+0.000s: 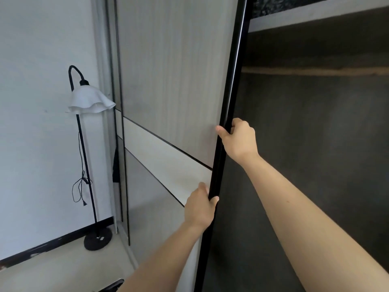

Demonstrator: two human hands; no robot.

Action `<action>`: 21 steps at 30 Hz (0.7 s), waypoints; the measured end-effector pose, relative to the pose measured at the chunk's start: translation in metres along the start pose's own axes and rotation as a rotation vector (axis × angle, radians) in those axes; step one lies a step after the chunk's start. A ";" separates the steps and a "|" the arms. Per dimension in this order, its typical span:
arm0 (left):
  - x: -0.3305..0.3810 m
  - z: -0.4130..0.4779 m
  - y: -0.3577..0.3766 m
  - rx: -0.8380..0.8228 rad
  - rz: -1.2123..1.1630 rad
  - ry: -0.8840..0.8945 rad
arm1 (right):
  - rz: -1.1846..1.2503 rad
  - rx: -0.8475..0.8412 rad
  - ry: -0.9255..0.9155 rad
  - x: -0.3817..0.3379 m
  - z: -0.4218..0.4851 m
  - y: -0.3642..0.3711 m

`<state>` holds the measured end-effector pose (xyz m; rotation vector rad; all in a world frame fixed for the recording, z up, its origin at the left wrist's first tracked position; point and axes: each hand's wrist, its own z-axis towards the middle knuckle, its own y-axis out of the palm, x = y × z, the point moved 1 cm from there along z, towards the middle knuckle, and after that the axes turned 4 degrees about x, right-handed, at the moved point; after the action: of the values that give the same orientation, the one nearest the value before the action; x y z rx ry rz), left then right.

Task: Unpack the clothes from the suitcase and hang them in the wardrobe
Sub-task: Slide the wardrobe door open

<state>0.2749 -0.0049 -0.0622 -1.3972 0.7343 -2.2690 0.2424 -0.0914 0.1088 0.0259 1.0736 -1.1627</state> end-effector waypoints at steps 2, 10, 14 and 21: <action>-0.016 0.023 -0.005 0.000 -0.011 -0.002 | 0.007 -0.009 -0.004 -0.007 0.014 0.022; -0.067 0.103 -0.020 -0.029 0.038 0.052 | -0.120 -0.166 -0.015 -0.013 0.059 0.086; -0.089 0.130 -0.026 0.001 -0.005 0.031 | -0.150 -0.097 -0.052 -0.015 0.077 0.112; -0.118 0.168 -0.034 0.000 -0.064 -0.011 | -0.318 -0.046 -0.218 -0.025 0.096 0.156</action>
<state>0.4760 0.0493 -0.0621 -1.4525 0.6952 -2.3076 0.4235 -0.0528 0.1008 -0.3104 0.9304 -1.3896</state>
